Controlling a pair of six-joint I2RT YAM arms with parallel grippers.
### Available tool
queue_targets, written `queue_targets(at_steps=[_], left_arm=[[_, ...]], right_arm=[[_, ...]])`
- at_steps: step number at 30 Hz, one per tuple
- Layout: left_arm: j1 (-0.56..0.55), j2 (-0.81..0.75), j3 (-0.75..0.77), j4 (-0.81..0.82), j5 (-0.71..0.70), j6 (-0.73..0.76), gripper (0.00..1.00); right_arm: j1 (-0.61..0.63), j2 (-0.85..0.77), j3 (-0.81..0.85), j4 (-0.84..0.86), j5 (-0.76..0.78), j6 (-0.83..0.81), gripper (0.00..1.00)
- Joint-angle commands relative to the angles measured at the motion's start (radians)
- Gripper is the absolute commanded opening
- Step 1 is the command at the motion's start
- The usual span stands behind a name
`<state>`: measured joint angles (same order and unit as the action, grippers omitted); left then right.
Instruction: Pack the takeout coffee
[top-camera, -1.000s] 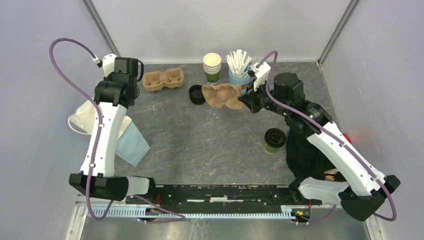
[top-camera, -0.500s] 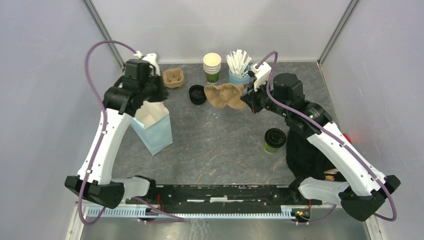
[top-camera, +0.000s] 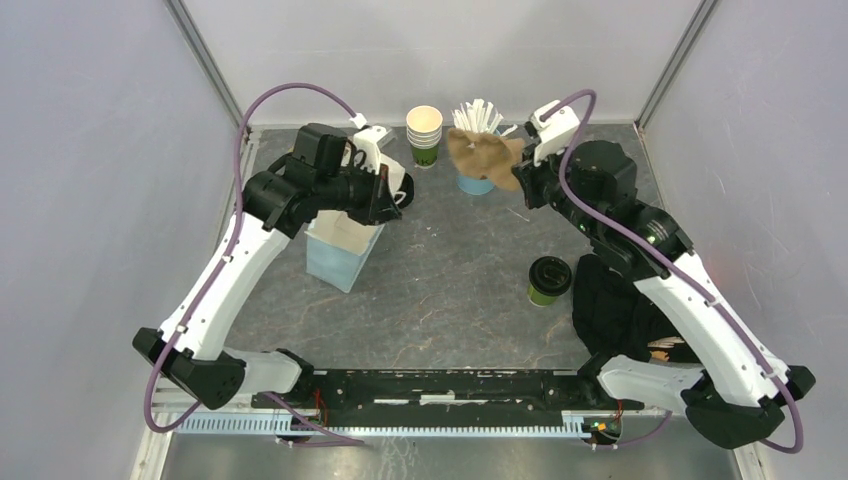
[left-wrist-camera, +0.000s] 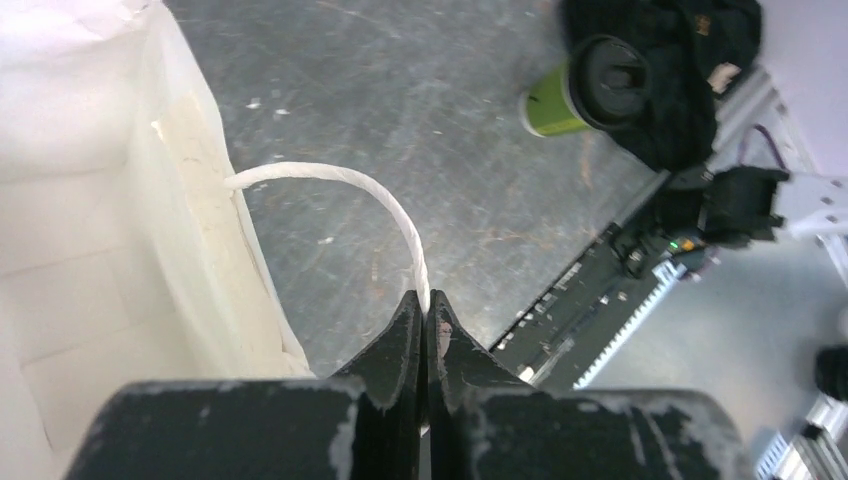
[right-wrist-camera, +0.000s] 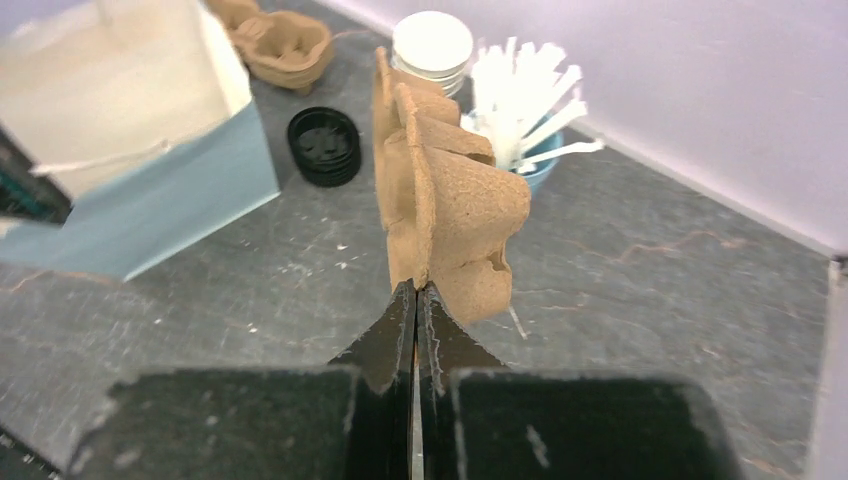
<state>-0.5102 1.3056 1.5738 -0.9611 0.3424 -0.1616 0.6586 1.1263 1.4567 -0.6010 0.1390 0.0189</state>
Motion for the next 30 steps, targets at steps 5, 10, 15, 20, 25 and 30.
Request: queue_targets(at_steps=[5, 10, 15, 20, 25, 30], left_arm=[[-0.047, 0.015, 0.062, 0.060, 0.313, 0.079, 0.02], [-0.072, 0.011, 0.070, 0.149, 0.382, 0.059, 0.02], [-0.105, 0.063, 0.072, 0.299, 0.408, 0.035, 0.02], [-0.139, 0.160, 0.125, 0.331, 0.423, 0.060, 0.02], [-0.154, 0.241, 0.249, 0.176, 0.375, 0.152, 0.02], [-0.157, 0.305, 0.360, 0.093, 0.302, 0.176, 0.02]], right_arm=[[0.002, -0.097, 0.047, 0.066, 0.181, -0.046, 0.00], [0.003, -0.100, 0.045, 0.076, 0.173, -0.032, 0.00], [0.002, -0.100, 0.058, 0.079, 0.161, -0.020, 0.00], [0.002, -0.107, 0.074, 0.083, 0.169, -0.020, 0.00], [0.003, -0.119, 0.067, 0.088, 0.175, -0.020, 0.00], [0.002, -0.127, 0.050, 0.095, 0.175, -0.020, 0.01]])
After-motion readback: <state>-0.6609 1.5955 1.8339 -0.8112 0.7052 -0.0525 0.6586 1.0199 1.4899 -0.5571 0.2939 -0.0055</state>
